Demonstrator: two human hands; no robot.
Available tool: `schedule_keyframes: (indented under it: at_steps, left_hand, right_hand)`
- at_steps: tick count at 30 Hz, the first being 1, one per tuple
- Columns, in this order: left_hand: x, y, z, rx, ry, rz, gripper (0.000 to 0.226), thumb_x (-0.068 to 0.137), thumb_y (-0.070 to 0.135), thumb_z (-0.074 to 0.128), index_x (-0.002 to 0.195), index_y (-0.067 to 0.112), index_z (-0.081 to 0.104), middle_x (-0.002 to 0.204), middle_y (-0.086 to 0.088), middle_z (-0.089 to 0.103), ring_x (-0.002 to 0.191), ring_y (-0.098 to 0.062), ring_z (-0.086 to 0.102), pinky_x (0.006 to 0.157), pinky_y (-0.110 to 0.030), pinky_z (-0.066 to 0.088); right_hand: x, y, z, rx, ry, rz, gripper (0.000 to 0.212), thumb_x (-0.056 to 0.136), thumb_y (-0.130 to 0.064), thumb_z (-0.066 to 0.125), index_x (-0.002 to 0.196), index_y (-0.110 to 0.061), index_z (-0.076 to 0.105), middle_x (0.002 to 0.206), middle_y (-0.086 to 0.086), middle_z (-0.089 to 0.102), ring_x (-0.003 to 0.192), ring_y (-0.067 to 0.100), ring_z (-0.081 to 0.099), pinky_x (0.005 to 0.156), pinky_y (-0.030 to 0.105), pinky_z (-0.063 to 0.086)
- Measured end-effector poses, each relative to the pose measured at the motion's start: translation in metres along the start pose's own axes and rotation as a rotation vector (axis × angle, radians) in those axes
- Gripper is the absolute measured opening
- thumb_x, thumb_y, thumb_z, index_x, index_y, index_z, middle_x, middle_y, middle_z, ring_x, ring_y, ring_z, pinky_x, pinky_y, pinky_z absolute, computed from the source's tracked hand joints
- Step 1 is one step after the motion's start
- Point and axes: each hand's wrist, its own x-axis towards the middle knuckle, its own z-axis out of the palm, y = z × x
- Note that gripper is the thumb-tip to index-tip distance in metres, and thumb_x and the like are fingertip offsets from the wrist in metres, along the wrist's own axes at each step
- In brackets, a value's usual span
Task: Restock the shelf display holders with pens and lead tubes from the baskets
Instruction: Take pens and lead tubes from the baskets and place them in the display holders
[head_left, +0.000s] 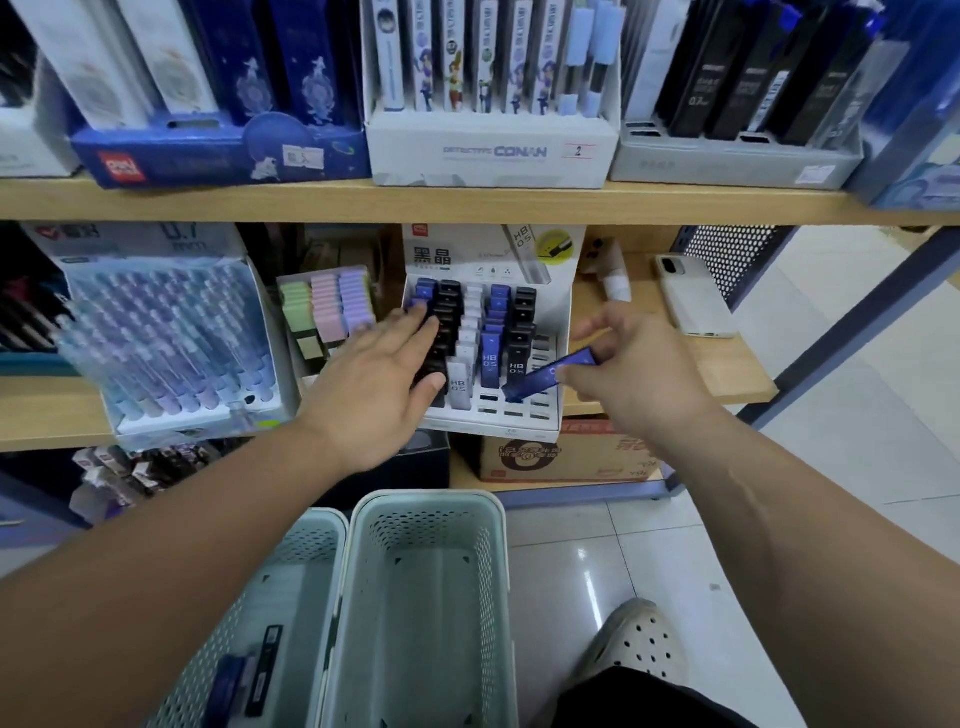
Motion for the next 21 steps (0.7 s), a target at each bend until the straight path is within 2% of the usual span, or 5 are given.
schedule_keyframes:
  at_steps: [3,7,11,17,21]
  left_hand:
    - [-0.002,-0.001,0.008,-0.029,-0.006,-0.011,0.074,0.099,0.054,0.021,0.16,0.013,0.013,0.168,-0.008,0.008,0.155,-0.025,0.011,0.126,-0.043,0.011]
    - [-0.001,-0.003,0.013,-0.065,0.006,-0.01,0.072,0.101,0.052,0.026,0.16,0.014,0.011,0.169,-0.006,0.005,0.155,-0.024,0.009,0.126,-0.044,0.011]
    - [0.0,-0.004,0.014,-0.087,0.014,-0.008,0.071,0.102,0.049,0.03,0.16,0.014,0.013,0.169,-0.006,0.006,0.155,-0.023,0.01,0.126,-0.043,0.01]
    - [-0.001,-0.002,0.015,-0.082,0.028,-0.006,0.074,0.101,0.043,0.044,0.16,0.014,0.012,0.169,-0.006,0.007,0.155,-0.022,0.011,0.126,-0.043,0.01]
    - [0.001,-0.004,0.018,-0.045,0.032,0.001,0.082,0.097,0.045,0.05,0.161,0.015,0.009,0.169,-0.006,0.005,0.155,-0.021,0.009,0.126,-0.042,0.009]
  right_hand:
    - [0.002,-0.003,0.009,-0.041,0.061,-0.056,0.025,0.081,-0.01,0.08,0.085,-0.025,0.061,0.078,0.003,0.072,0.071,0.024,0.069,0.052,0.029,0.049]
    - [0.008,-0.011,0.02,-0.073,0.011,-0.133,0.025,0.085,-0.007,0.078,0.083,-0.029,0.068,0.075,-0.011,0.068,0.074,0.011,0.068,0.07,0.028,0.056]
    - [0.017,-0.018,0.03,-0.169,-0.038,-0.213,0.02,0.086,-0.009,0.076,0.099,-0.024,0.074,0.078,-0.016,0.063,0.072,0.005,0.063,0.066,0.021,0.049]
    - [0.023,-0.021,0.035,-0.252,-0.012,-0.285,0.028,0.077,-0.007,0.084,0.081,-0.024,0.063,0.074,-0.009,0.062,0.063,0.002,0.053,0.065,0.029,0.052]
    - [0.025,-0.021,0.037,-0.32,0.0,-0.345,0.027,0.079,-0.006,0.082,0.081,-0.026,0.064,0.073,-0.014,0.061,0.065,-0.005,0.056,0.06,0.01,0.044]
